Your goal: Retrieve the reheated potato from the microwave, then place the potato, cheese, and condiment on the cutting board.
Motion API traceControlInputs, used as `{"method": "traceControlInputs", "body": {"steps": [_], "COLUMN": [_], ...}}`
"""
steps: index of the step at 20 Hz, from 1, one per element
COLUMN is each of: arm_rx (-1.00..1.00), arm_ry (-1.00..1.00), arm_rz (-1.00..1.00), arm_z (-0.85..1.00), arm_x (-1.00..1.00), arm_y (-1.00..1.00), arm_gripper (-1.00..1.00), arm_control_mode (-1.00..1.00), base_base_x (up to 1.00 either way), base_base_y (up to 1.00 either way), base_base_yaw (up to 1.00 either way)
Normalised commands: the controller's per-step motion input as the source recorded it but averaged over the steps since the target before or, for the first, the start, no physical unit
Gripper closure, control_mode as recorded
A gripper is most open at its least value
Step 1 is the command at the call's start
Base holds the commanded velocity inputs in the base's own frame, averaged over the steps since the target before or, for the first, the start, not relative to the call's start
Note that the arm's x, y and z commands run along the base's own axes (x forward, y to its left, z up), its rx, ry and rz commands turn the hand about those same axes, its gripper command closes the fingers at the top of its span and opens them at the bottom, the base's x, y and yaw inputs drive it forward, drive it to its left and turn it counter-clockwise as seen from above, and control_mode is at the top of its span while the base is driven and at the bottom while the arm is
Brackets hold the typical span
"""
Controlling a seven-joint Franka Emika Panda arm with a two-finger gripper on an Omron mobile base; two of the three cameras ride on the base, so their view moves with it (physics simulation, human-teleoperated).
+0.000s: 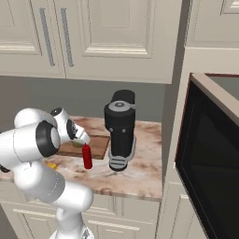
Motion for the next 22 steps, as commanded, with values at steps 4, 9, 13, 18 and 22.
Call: {"method": "traceControlInputs", "body": {"steps": [4,9,13,18,22], "arm_rx": [0.0,0.0,0.0,0.0,0.0], "arm_ry": [0.0,0.0,0.0,-0.02,-0.04], "arm_rz": [0.0,0.0,0.0,0.0,0.0], "arm_z": [-0.05,0.0,0.11,0.3,0.59], "arm_x": [0.02,-0.26,-0.32,-0.15,-0.17], "arm_y": [-0.04,-0.1,-0.1,-0.12,0.0], "arm_gripper": [-1.0,-1.0,-1.0,-1.0,-1.0], "arm_control_mode": [-1.0,-1.0,-1.0,-1.0,-1.0], "base_base_x": [0.0,0.0,0.0,0.0,0.0], "base_base_y": [0.0,0.0,0.0,0.0,0.0], "base_base_yaw": [0.0,0.0,0.0,0.0,0.0]}}
